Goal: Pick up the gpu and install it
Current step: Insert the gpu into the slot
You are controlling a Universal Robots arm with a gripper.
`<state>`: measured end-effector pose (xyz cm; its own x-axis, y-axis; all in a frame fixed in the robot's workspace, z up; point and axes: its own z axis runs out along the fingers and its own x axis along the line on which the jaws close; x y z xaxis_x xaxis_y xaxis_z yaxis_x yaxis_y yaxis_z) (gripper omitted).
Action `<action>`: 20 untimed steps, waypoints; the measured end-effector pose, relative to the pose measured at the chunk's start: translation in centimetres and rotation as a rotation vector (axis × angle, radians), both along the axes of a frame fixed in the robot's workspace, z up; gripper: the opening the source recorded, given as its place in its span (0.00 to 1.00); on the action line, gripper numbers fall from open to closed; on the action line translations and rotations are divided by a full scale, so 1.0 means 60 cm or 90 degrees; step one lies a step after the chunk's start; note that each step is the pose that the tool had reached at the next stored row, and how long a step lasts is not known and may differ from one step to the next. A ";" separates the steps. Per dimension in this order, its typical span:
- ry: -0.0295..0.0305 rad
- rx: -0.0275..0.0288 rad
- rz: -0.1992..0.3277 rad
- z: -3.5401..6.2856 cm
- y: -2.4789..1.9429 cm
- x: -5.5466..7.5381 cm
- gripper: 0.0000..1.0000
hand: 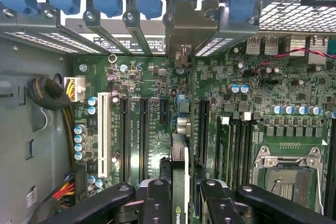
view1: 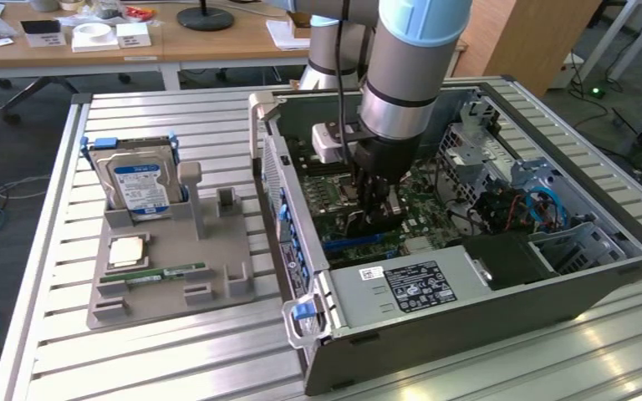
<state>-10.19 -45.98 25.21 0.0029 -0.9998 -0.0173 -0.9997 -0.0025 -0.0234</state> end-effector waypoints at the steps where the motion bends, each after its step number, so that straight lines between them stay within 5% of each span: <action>1: 0.0000 0.0001 0.000 -0.001 0.0001 0.000 0.26; 20: 0.0000 -0.0002 0.000 -0.002 0.0001 -0.001 0.26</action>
<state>-10.22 -45.98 25.08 0.0029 -0.9999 -0.0170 -0.9997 -0.0025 -0.0235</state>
